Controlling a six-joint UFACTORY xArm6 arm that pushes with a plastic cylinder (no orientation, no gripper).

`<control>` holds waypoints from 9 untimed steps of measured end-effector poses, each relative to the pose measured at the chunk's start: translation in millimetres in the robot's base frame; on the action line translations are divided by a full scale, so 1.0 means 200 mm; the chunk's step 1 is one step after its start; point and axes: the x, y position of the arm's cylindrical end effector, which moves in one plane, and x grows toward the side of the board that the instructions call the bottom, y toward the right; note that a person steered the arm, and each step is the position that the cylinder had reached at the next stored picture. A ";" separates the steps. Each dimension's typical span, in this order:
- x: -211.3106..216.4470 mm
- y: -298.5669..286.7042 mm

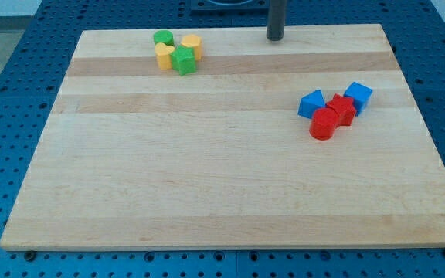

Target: Point your arm at blue triangle

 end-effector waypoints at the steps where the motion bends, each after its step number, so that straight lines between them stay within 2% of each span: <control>1: 0.00 0.00; 4: 0.00 0.09; 8: -0.13 0.10; 9: -0.04 0.27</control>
